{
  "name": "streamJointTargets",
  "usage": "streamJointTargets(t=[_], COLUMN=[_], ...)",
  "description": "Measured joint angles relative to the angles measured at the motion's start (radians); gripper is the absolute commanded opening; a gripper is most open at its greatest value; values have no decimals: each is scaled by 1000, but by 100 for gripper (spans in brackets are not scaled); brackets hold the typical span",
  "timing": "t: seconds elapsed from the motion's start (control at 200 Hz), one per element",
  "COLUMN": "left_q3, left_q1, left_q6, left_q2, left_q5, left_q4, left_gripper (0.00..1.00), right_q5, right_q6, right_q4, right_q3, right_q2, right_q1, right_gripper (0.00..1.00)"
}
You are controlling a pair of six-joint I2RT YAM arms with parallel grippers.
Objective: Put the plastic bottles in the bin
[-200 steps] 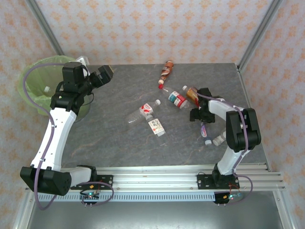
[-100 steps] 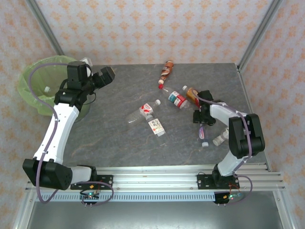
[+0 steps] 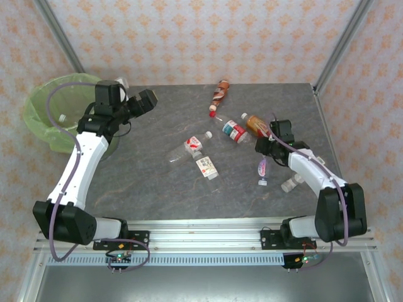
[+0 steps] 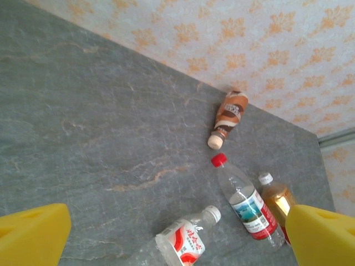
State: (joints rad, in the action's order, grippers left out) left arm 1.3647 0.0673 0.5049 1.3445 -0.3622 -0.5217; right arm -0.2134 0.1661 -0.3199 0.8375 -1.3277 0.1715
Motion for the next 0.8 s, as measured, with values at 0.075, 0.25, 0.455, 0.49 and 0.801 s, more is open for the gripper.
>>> streamJointTargets(t=[0.075, 0.25, 0.455, 0.49, 0.801], left_q3=[2, 45, 62, 54, -3], left_q1=[16, 155, 290, 309, 443], left_q6=[-2, -64, -99, -100, -91], left_q2=[32, 102, 119, 119, 225], left_q5=[-42, -68, -5, 11, -212], left_q4=[10, -2, 27, 44, 248], left_gripper=[100, 100, 100, 100, 100], right_q5=[-41, -139, -217, -230, -292], right_q6=[42, 150, 328, 362, 581], right_q4=[48, 190, 361, 385, 602], right_q3=[-2, -33, -84, -85, -88], right_q2=[27, 89, 129, 131, 140], right_q1=[0, 0, 0, 0, 35], right_gripper=[40, 40, 40, 40, 40])
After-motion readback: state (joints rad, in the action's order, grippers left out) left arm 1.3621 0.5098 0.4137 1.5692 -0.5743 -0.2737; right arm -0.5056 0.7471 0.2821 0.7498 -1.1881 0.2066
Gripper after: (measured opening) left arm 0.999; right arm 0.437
